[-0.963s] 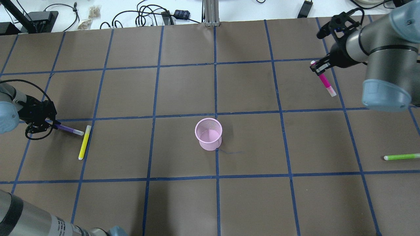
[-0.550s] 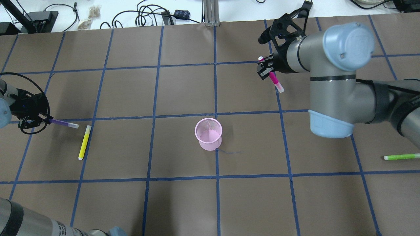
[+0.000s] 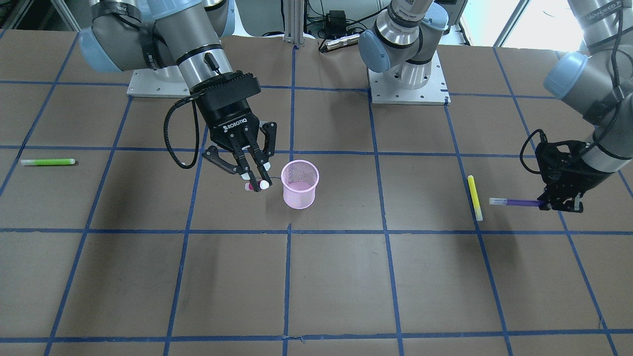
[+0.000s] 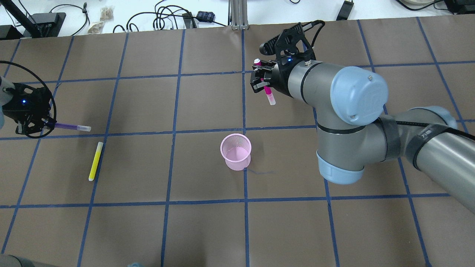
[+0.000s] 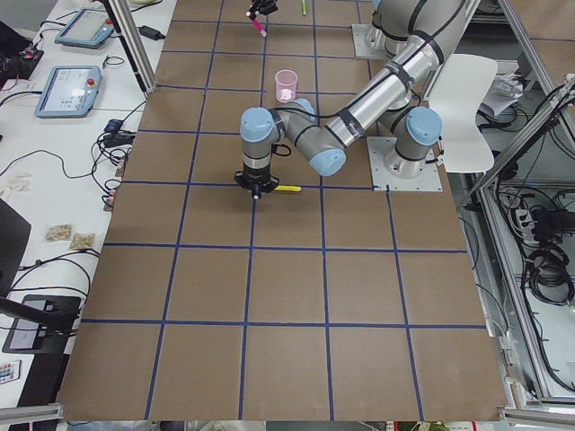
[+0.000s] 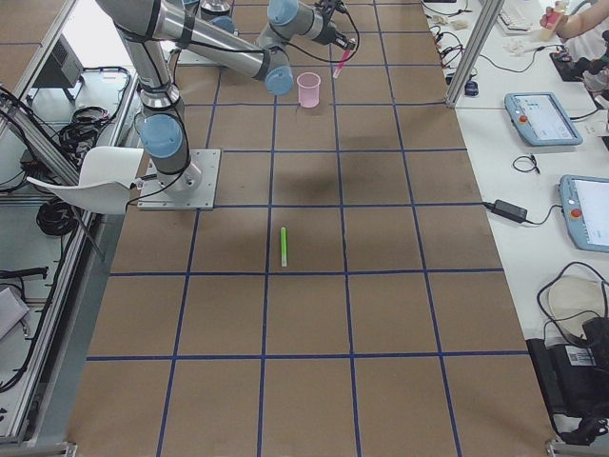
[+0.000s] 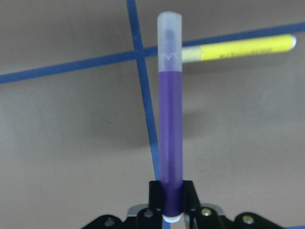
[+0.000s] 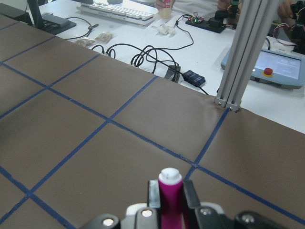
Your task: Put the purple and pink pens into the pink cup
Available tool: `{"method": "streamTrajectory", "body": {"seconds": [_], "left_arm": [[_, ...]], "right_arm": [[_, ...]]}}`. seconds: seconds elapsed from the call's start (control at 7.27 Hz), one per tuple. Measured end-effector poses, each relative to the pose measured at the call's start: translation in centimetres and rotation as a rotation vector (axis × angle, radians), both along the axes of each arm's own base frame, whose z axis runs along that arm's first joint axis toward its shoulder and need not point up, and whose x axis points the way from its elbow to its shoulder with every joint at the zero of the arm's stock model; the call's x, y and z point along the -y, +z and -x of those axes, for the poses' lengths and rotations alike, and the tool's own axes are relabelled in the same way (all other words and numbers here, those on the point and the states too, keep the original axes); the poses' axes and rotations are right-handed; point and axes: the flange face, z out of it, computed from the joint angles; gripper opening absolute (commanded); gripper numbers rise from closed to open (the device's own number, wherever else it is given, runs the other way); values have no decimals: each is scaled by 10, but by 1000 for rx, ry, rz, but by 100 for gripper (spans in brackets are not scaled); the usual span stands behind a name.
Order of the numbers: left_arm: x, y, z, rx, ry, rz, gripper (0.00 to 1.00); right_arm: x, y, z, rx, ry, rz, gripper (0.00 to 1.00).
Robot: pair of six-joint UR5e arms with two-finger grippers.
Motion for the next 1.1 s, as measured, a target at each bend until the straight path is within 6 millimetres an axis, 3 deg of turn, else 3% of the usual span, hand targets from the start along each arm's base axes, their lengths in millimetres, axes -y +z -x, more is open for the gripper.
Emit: {"method": "streamTrajectory", "body": {"seconds": [0.28, 0.55, 0.83, 1.1], "left_arm": [[-6, 47, 59, 8, 112, -20, 0], [-26, 88, 114, 14, 265, -40, 0], [-38, 106, 169, 48, 370, -46, 0], [-41, 105, 216, 62, 425, -47, 0]], "right_arm": [[-21, -18, -39, -14, -7, -39, 0], [-30, -28, -60, -17, -40, -63, 0], [-32, -35, -67, -17, -46, -72, 0], [-32, -42, -71, -11, -49, -87, 0]]}}
